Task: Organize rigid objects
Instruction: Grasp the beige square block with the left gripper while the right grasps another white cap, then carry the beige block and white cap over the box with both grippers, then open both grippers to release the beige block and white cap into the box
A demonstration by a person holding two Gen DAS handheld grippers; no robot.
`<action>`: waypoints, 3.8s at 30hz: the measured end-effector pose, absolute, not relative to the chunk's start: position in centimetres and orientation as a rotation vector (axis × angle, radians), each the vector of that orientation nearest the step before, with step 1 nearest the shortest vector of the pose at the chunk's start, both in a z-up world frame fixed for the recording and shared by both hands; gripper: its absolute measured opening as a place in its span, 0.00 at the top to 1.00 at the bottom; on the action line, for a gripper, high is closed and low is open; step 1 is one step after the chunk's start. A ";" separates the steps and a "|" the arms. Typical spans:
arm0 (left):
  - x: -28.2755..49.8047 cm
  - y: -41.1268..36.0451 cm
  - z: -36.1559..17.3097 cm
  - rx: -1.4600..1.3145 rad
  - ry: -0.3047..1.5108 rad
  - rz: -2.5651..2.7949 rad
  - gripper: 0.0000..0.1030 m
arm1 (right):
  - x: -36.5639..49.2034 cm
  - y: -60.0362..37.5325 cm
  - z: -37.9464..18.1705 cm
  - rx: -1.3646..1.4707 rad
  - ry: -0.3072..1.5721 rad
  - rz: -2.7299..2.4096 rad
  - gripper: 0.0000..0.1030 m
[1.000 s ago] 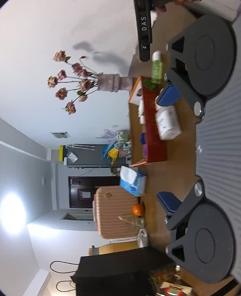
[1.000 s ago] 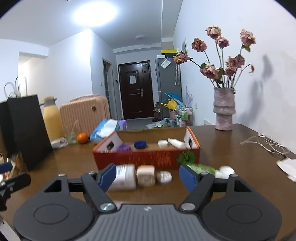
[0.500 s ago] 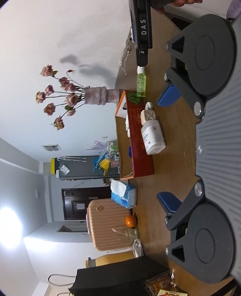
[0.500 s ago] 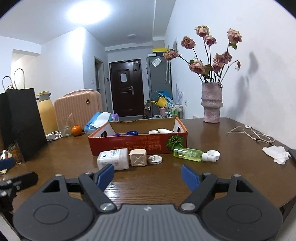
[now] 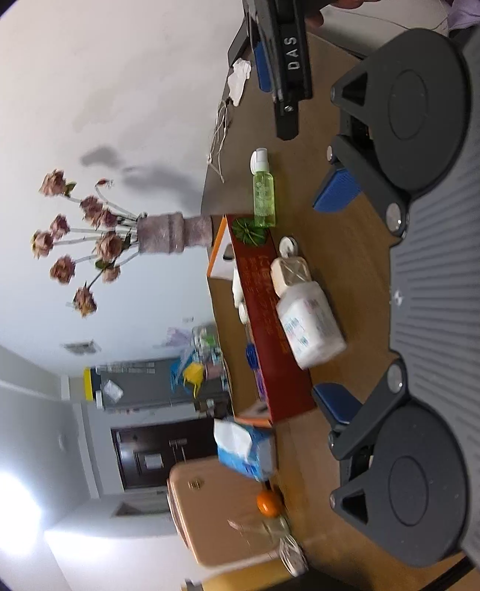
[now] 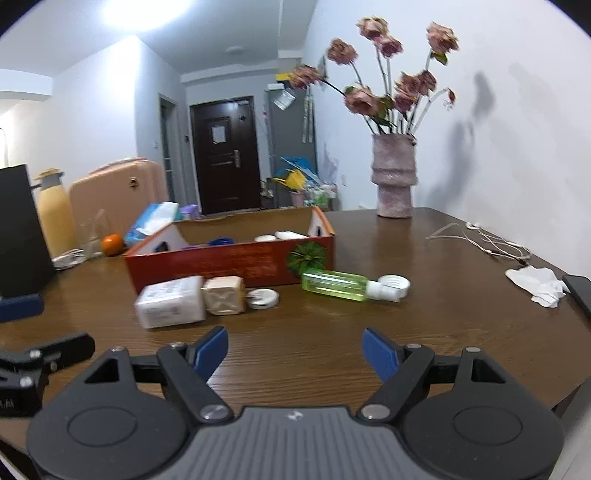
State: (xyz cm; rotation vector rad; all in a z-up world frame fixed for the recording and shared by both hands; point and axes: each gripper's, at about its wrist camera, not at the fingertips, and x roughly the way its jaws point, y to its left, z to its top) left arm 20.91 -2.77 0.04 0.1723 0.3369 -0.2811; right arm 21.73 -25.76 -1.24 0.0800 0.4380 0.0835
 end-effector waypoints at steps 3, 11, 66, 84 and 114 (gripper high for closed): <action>24.0 -3.8 0.2 0.204 0.351 -0.328 0.02 | 23.2 -26.8 -1.5 0.073 0.454 0.057 0.23; 32.9 -7.0 -0.1 0.304 0.452 -0.464 0.13 | 29.2 -30.2 -1.7 0.069 0.477 0.027 0.25; 21.6 5.6 4.0 -0.105 0.403 -0.220 0.50 | 24.4 -18.9 2.1 -0.006 0.477 0.383 0.62; 22.0 6.3 3.7 -0.105 0.429 -0.202 0.50 | 23.9 -19.0 1.8 0.013 0.487 0.375 0.62; 53.2 2.6 1.2 0.116 0.714 -0.256 0.50 | 61.2 -16.3 1.8 0.027 0.770 0.353 0.62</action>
